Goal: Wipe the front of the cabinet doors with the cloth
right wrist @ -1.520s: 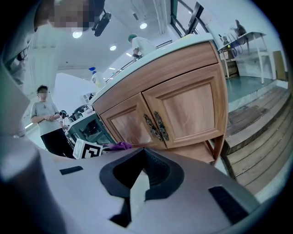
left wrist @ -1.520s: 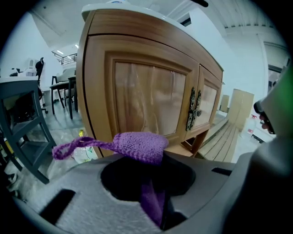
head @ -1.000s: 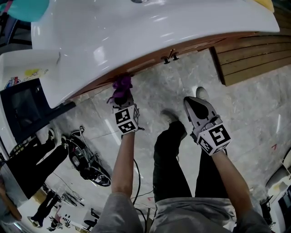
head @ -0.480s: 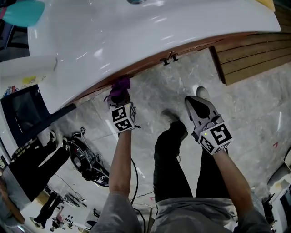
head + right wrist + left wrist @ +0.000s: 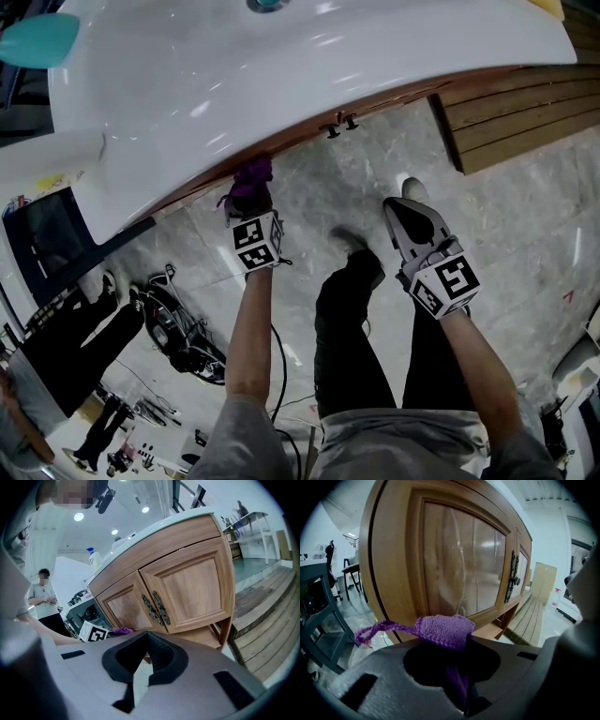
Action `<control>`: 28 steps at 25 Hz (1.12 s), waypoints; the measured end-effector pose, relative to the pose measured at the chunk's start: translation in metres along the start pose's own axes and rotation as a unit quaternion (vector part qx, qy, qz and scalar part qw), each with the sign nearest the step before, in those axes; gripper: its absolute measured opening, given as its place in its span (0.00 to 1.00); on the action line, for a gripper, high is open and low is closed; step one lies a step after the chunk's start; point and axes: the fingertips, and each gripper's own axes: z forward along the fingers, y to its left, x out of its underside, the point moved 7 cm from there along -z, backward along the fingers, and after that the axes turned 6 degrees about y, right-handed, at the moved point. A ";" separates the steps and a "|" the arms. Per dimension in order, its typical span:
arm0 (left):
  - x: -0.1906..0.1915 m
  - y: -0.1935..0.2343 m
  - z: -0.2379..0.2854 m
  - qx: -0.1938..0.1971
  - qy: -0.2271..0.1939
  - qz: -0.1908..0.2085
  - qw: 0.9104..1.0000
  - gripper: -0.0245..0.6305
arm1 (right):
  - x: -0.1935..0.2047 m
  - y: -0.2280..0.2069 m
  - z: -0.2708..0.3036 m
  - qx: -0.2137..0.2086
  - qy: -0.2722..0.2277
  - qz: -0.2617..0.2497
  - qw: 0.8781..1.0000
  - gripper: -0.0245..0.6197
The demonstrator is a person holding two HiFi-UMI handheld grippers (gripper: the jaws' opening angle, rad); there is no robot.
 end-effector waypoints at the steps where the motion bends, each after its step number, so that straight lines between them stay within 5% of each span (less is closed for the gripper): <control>1: -0.001 -0.003 0.001 0.002 0.001 0.002 1.000 0.15 | -0.001 -0.002 -0.001 0.001 -0.001 0.000 1.000 0.05; 28: -0.025 -0.086 0.034 0.048 0.005 0.019 0.999 0.15 | -0.007 -0.058 -0.032 0.023 -0.014 0.018 0.999 0.05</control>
